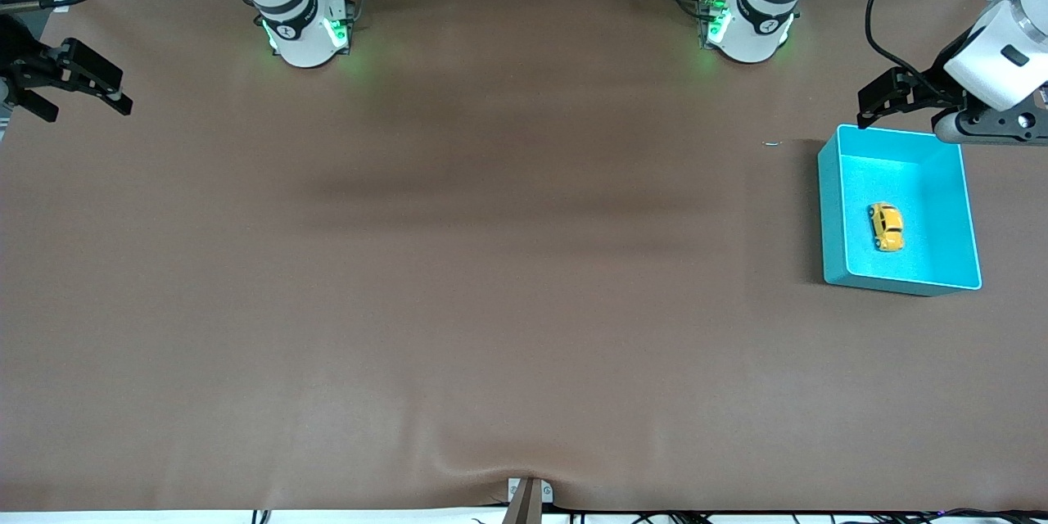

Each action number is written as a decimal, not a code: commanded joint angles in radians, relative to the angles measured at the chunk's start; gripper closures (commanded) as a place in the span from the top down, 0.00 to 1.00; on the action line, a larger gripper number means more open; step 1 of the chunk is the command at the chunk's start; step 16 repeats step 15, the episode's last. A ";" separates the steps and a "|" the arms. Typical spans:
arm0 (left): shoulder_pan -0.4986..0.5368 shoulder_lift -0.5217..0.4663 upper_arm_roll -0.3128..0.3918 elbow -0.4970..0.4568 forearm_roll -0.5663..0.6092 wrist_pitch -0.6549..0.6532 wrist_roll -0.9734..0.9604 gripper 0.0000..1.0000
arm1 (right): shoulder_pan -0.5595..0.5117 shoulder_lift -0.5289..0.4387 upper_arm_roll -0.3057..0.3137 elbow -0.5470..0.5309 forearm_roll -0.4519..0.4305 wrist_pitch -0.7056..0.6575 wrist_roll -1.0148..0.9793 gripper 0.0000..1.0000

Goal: Wind and store yellow beetle car

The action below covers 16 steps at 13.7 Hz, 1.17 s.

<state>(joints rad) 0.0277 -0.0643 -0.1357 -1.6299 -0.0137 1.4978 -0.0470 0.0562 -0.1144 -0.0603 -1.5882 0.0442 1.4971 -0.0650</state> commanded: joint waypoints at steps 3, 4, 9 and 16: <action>-0.041 -0.002 0.023 0.005 -0.009 0.001 -0.013 1.00 | 0.024 0.044 -0.019 0.060 -0.017 -0.032 -0.001 1.00; -0.084 -0.003 0.072 0.005 -0.009 -0.002 -0.014 1.00 | 0.017 0.045 -0.018 0.060 -0.017 -0.031 0.001 1.00; -0.103 -0.005 0.088 0.004 -0.009 -0.007 -0.010 1.00 | 0.010 0.056 -0.019 0.056 -0.018 -0.034 0.001 1.00; -0.100 -0.003 0.084 0.005 -0.008 -0.005 -0.013 1.00 | 0.002 0.059 -0.019 0.056 -0.024 -0.034 -0.001 1.00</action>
